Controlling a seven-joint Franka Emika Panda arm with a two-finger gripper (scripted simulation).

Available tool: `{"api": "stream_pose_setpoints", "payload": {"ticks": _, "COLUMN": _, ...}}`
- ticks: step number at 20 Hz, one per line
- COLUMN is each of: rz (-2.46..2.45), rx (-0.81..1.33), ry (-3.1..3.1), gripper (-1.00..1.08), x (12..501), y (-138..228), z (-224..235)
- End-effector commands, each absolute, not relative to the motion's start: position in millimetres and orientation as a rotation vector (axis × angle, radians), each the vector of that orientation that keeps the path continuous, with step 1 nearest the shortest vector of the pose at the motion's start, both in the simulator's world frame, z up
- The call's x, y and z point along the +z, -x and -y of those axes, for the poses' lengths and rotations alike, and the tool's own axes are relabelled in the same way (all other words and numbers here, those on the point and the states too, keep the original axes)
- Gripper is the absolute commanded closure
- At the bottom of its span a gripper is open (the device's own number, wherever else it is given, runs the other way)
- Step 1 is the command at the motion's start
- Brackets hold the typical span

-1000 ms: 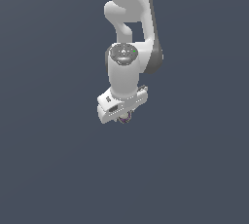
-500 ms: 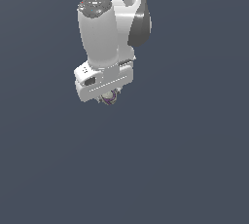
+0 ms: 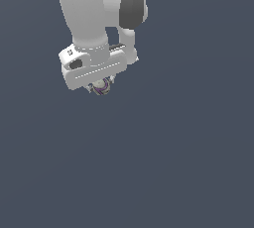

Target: Pick up the object and move it to a goal position.

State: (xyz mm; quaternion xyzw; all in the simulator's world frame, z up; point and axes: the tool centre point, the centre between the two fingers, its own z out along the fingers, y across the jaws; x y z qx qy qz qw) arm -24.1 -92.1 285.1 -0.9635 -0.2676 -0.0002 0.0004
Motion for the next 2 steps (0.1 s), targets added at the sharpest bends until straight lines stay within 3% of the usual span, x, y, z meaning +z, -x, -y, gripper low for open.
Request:
{"api": "stream_pose_setpoints", "payload": {"ticks": 1, "rz": 0.842, "rx": 0.000, "ry": 3.026, "gripper": 1.08, "x": 289.2, "y": 24.7, "z": 94.4}}
{"api": "stream_pose_setpoints", "payload": {"ticks": 2, "rz": 0.842, "rx": 0.000, "ry": 3.026, "gripper": 1.08, "x": 289.4, "y": 24.7, "z": 94.6}}
